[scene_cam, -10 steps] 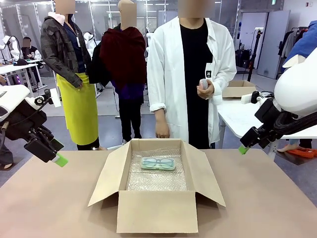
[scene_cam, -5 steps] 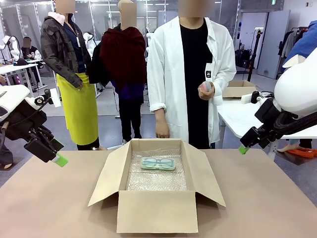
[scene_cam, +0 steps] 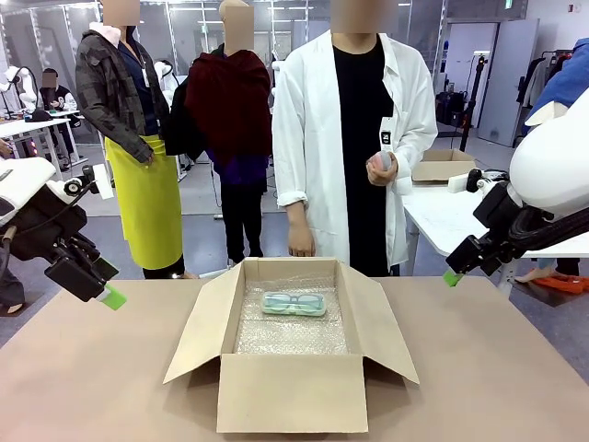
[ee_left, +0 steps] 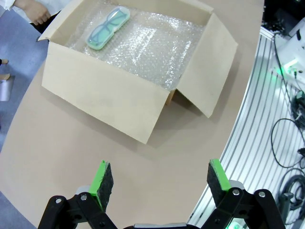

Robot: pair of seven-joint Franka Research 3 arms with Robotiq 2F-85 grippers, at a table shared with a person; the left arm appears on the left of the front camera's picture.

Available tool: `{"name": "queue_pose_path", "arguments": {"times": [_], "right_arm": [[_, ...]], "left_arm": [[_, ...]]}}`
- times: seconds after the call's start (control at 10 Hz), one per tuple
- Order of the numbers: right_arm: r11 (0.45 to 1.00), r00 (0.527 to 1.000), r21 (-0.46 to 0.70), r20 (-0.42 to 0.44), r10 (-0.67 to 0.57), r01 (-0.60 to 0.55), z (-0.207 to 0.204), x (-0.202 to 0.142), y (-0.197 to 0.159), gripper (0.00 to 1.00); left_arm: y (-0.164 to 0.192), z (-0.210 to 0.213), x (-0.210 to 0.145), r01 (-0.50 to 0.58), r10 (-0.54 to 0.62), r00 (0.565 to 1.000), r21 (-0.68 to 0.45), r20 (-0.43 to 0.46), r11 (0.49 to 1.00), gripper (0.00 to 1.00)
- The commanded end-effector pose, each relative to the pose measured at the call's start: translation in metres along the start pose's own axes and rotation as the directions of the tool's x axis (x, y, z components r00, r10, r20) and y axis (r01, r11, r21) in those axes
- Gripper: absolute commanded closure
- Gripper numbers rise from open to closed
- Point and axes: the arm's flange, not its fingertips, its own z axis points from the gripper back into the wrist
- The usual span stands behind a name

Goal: Pack the glasses set securely to prepare it for shipping.
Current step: Put the Glasses case from the right side of the table into the Package Box.

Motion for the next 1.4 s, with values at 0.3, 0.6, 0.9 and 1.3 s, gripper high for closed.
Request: {"name": "queue_pose_path", "arguments": {"times": [0.3,0.6,0.9,1.3], "right_arm": [[1.0,1.0,0.0,0.007,0.023,-0.023,0.0016,-0.0011,-0.0009,0.0],[1.0,1.0,0.0,0.007,0.023,-0.023,0.0016,-0.0011,-0.0009,0.0],[1.0,1.0,0.0,0.007,0.023,-0.023,0.0016,-0.0011,-0.0009,0.0],[1.0,1.0,0.0,0.007,0.023,-0.023,0.0016,-0.0011,-0.0009,0.0]], "left_arm": [[0.0013,0.0011,-0.0011,0.013,-0.013,1.0,-0.02,0.017,1.0,0.0],[0.0013,0.0011,-0.0011,0.013,-0.013,1.0,-0.02,0.017,1.0,0.0],[0.0013,0.0011,-0.0011,0.013,-0.013,1.0,-0.02,0.017,1.0,0.0],[0.0013,0.0011,-0.0011,0.013,-0.013,1.0,-0.02,0.017,1.0,0.0]]}}
